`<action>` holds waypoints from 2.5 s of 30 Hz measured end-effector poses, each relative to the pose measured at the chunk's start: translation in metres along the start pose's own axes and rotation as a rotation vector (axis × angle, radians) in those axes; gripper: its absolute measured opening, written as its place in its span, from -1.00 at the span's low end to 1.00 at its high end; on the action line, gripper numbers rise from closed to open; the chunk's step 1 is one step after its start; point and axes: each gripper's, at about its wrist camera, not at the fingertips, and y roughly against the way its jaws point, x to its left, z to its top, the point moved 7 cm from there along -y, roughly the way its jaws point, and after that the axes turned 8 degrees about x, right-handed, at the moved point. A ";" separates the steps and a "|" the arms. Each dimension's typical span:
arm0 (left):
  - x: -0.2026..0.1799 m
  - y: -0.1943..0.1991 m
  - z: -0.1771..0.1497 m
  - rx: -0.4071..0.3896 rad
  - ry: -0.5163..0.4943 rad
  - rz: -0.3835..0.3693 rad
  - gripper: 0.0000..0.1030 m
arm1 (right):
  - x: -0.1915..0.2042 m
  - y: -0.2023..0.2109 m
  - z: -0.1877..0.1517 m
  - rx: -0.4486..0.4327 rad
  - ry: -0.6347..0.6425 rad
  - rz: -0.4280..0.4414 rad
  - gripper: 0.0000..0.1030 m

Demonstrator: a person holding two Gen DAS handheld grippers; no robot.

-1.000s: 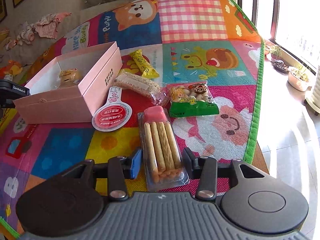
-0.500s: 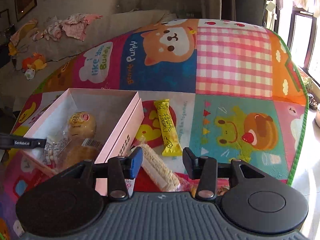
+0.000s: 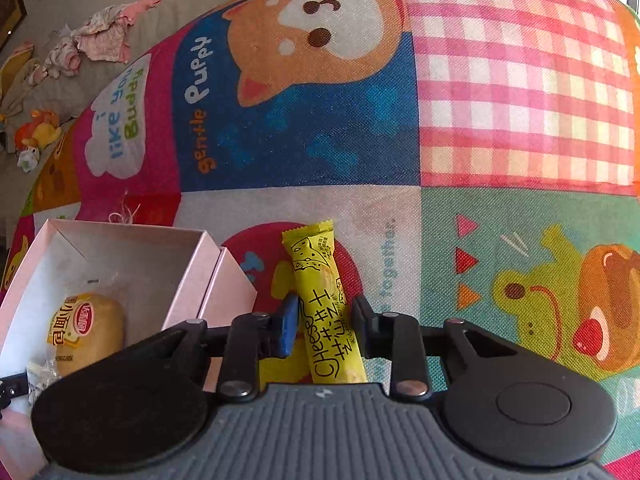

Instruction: Organize objects

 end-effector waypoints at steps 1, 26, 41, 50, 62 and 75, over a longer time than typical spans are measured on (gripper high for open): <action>0.000 -0.001 0.001 -0.001 0.001 0.001 -0.76 | 0.000 0.003 -0.003 0.002 0.010 -0.005 -0.50; -0.002 -0.011 0.019 -0.034 0.010 0.023 -0.79 | -0.022 0.077 -0.060 -0.077 0.037 -0.114 -0.26; -0.001 -0.013 0.019 -0.024 -0.002 0.021 -0.79 | 0.000 0.020 -0.035 -0.019 0.131 -0.170 -0.53; -0.001 -0.014 0.018 -0.029 0.000 0.020 -0.79 | 0.001 0.096 -0.054 -0.114 0.132 -0.141 -0.56; 0.000 -0.013 0.017 -0.037 0.016 0.014 -0.78 | 0.037 0.247 -0.138 -0.270 0.118 -0.026 -0.64; 0.001 -0.012 0.016 -0.029 0.031 0.009 -0.78 | 0.073 0.269 -0.181 -0.226 0.209 0.012 -0.64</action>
